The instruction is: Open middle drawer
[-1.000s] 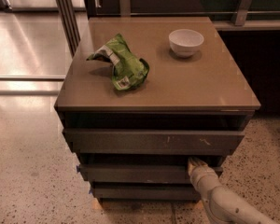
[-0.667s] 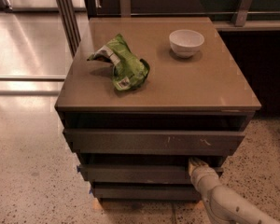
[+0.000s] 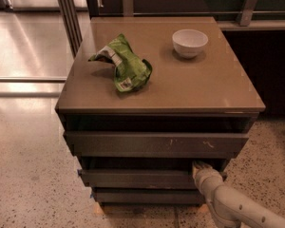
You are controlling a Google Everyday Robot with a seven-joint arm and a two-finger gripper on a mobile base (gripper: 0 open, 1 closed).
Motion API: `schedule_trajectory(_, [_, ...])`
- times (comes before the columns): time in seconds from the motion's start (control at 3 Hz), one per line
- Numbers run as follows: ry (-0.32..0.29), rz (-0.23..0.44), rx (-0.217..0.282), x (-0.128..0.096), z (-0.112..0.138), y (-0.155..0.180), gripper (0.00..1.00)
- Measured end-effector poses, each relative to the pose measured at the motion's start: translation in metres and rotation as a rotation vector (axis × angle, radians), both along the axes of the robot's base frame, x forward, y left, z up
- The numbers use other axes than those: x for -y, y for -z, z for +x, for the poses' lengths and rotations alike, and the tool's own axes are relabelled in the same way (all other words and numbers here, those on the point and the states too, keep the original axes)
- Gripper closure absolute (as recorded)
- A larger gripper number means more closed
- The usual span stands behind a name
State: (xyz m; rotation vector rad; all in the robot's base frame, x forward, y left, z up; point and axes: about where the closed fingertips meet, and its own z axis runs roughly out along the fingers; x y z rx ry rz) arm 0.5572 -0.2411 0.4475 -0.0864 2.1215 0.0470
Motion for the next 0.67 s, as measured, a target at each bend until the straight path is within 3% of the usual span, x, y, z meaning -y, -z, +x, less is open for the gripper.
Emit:
schedule_trajectory(0.33, [-0.03,-0.039,-0.071,-0.003,-0.014,0.004,1.0])
schedule_trajectory(0.67, [-0.032,0.001,-0.201,0.006,-0.053,0.004,1.0])
